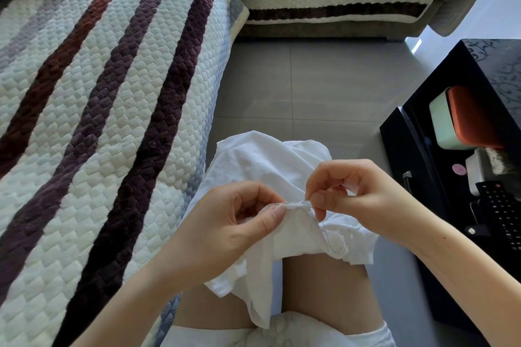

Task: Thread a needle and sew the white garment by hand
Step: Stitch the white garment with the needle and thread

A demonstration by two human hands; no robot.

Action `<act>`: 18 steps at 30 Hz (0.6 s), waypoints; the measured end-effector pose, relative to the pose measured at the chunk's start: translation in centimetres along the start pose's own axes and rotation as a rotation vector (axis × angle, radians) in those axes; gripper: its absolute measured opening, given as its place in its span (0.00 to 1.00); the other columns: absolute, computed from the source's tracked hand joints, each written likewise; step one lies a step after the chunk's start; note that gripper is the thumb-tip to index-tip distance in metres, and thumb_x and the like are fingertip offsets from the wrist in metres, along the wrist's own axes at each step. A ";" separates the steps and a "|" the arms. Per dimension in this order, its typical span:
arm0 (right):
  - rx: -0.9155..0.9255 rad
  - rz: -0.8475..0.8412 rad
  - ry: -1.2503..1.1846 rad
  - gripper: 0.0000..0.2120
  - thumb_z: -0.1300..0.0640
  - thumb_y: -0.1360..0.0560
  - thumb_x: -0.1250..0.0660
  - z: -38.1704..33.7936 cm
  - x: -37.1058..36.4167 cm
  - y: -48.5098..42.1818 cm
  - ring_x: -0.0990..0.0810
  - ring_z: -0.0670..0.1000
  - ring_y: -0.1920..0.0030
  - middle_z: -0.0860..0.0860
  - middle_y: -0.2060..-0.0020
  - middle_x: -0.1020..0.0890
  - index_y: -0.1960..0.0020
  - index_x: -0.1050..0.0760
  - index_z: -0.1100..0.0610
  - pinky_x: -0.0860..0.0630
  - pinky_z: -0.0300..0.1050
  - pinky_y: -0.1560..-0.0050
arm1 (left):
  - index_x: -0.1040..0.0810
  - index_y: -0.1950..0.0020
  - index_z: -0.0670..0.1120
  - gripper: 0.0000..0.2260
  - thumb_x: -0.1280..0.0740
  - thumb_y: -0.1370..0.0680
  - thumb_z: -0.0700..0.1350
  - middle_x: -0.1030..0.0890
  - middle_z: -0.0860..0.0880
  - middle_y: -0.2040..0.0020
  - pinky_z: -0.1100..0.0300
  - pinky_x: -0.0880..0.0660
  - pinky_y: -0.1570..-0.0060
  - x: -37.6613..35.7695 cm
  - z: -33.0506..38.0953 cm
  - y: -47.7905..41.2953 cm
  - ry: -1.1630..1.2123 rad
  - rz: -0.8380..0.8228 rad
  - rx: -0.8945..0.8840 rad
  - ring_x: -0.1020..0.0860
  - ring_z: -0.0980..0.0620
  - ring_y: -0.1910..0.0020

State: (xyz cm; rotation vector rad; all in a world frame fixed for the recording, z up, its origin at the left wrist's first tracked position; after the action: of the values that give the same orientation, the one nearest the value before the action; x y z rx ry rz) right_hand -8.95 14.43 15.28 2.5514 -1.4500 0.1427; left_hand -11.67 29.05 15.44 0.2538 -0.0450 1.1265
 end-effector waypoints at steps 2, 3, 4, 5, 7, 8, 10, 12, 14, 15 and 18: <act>0.003 -0.002 -0.047 0.05 0.65 0.30 0.34 0.1 0.0 0.0 0.22 0.48 0.66 0.52 0.70 0.20 0.62 0.22 0.57 0.26 0.38 0.56 | 0.18 0.56 0.52 0.10 0.33 0.30 0.57 0.18 0.52 0.63 0.68 0.27 0.62 -0.1 0.1 0.0 0.020 -0.013 0.001 0.21 0.58 0.62; 0.004 -0.004 -0.073 0.05 0.65 0.30 0.34 0.1 -0.1 0.0 0.22 0.49 0.67 0.52 0.70 0.21 0.62 0.22 0.58 0.26 0.38 0.57 | 0.18 0.56 0.52 0.10 0.33 0.30 0.56 0.18 0.52 0.63 0.69 0.27 0.62 -0.2 0.2 0.0 0.029 -0.019 0.002 0.22 0.59 0.63; 0.004 -0.007 -0.099 0.04 0.66 0.30 0.34 0.2 -0.2 0.0 0.22 0.49 0.67 0.52 0.70 0.21 0.62 0.22 0.59 0.25 0.38 0.57 | 0.18 0.56 0.51 0.09 0.32 0.29 0.55 0.18 0.52 0.63 0.69 0.28 0.62 -0.2 0.2 -0.1 0.039 -0.022 0.005 0.22 0.59 0.63; 0.002 -0.012 -0.126 0.04 0.66 0.30 0.34 0.2 -0.3 0.0 0.22 0.49 0.67 0.52 0.69 0.21 0.62 0.22 0.59 0.25 0.39 0.58 | 0.18 0.56 0.51 0.07 0.31 0.28 0.53 0.19 0.52 0.64 0.70 0.28 0.62 -0.3 0.3 -0.1 0.051 -0.024 0.012 0.22 0.59 0.63; -0.002 -0.026 -0.173 0.04 0.67 0.30 0.34 0.3 -0.5 0.1 0.22 0.49 0.67 0.53 0.69 0.22 0.62 0.23 0.60 0.25 0.39 0.58 | 0.18 0.57 0.50 0.05 0.32 0.28 0.49 0.19 0.51 0.64 0.69 0.28 0.63 -0.4 0.4 0.0 0.072 -0.029 0.026 0.22 0.58 0.63; -0.003 -0.034 -0.190 0.04 0.67 0.30 0.34 0.2 -0.7 0.1 0.22 0.49 0.67 0.53 0.68 0.22 0.62 0.23 0.61 0.25 0.39 0.58 | 0.18 0.57 0.49 0.05 0.32 0.28 0.49 0.19 0.51 0.64 0.69 0.28 0.63 -0.5 0.4 0.0 0.083 -0.037 0.032 0.22 0.58 0.64; -0.003 -0.048 -0.214 0.05 0.67 0.30 0.33 0.3 -0.9 0.0 0.23 0.49 0.67 0.54 0.68 0.22 0.62 0.23 0.60 0.25 0.39 0.59 | 0.18 0.58 0.49 0.06 0.33 0.28 0.49 0.19 0.50 0.64 0.67 0.28 0.65 -0.6 0.3 0.0 0.113 -0.053 0.054 0.23 0.56 0.64; 0.005 -0.057 -0.228 0.05 0.67 0.30 0.33 0.2 -1.0 0.0 0.22 0.49 0.67 0.53 0.68 0.22 0.63 0.23 0.60 0.25 0.39 0.59 | 0.17 0.58 0.49 0.05 0.32 0.28 0.49 0.19 0.51 0.65 0.67 0.28 0.65 -0.7 0.1 0.0 0.146 -0.060 0.078 0.23 0.57 0.65; 0.021 -0.073 -0.224 0.04 0.66 0.30 0.33 -0.1 -1.3 0.0 0.21 0.48 0.66 0.51 0.68 0.21 0.62 0.22 0.60 0.25 0.38 0.60 | 0.17 0.59 0.51 0.05 0.30 0.29 0.51 0.20 0.51 0.66 0.65 0.28 0.67 -0.8 -0.1 0.0 0.156 -0.073 0.098 0.23 0.56 0.65; 0.029 -0.086 -0.214 0.04 0.66 0.29 0.32 -0.2 -1.5 0.0 0.20 0.48 0.66 0.50 0.68 0.20 0.61 0.21 0.59 0.24 0.37 0.59 | 0.17 0.59 0.52 0.06 0.29 0.29 0.53 0.19 0.51 0.65 0.62 0.28 0.67 -0.9 -0.1 -0.1 0.152 -0.077 0.102 0.24 0.54 0.65; 0.062 -0.074 -0.104 0.02 0.61 0.29 0.30 -0.4 -1.4 0.1 0.20 0.44 0.63 0.48 0.65 0.17 0.58 0.19 0.56 0.26 0.35 0.56 | 0.17 0.60 0.51 0.08 0.29 0.31 0.55 0.18 0.47 0.64 0.55 0.29 0.65 -0.8 -0.2 -0.1 0.155 -0.054 0.094 0.24 0.51 0.64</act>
State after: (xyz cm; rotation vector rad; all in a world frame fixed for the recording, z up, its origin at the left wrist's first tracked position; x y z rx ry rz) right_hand -9.78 15.66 15.46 2.6953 -1.4041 0.0450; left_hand -11.94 28.39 15.08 0.2494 0.1521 1.0924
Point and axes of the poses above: each hand's wrist, its own y-axis away from the middle knuckle, its own x-axis out of the back of the hand, z = x × y, the point moved 8 cm from there along -y, towards the middle knuckle
